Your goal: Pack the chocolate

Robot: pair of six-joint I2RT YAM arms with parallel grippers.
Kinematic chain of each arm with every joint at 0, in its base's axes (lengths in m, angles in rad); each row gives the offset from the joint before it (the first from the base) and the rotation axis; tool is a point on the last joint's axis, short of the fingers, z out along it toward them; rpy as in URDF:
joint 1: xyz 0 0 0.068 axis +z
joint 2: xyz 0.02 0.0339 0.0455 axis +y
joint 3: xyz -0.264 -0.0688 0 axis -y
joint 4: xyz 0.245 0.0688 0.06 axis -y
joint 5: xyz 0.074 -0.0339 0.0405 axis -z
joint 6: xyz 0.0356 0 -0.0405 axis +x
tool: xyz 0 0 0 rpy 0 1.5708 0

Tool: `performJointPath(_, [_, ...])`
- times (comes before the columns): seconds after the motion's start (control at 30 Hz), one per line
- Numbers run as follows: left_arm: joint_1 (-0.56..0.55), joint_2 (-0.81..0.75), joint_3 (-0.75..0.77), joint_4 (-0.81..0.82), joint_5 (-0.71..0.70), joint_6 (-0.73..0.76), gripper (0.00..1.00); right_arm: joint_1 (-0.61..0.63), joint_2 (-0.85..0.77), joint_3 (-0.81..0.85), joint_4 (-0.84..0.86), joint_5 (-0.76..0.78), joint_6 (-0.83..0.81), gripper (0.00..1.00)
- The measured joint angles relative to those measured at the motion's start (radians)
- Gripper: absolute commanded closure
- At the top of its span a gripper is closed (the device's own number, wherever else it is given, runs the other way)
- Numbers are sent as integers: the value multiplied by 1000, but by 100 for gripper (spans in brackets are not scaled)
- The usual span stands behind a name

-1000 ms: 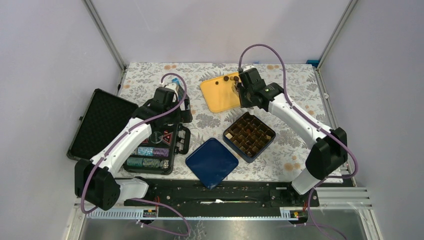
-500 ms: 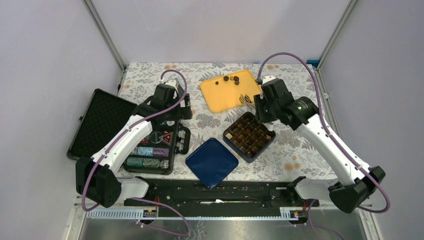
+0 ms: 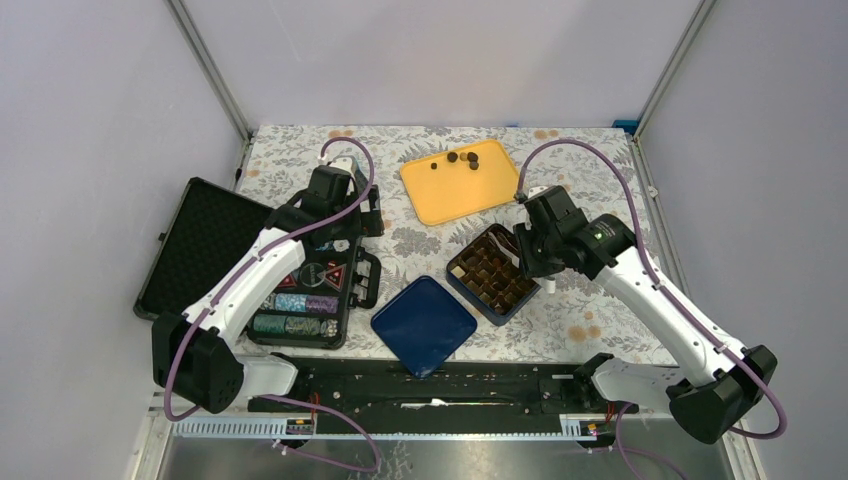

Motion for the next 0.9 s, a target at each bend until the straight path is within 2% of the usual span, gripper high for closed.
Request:
performJointPath(0.37, [0,0,0,0,3,-3,1,6,12,-6,8,-31,-8,80])
performJointPath(0.5, [0,0,0,1,13,-11,1,10,24,-6,20,-45,-9,62])
performJointPath(0.7, [0,0,0,1,18,-11,1,13,41,-6,27,-42,-11,54])
performJointPath(0.83, [0,0,0,1,18,-11,1,14,47,-5,38,-40,-11,58])
performJointPath(0.9, [0,0,0,1,18,-11,1,14,49,-4,42,-40,-11,71])
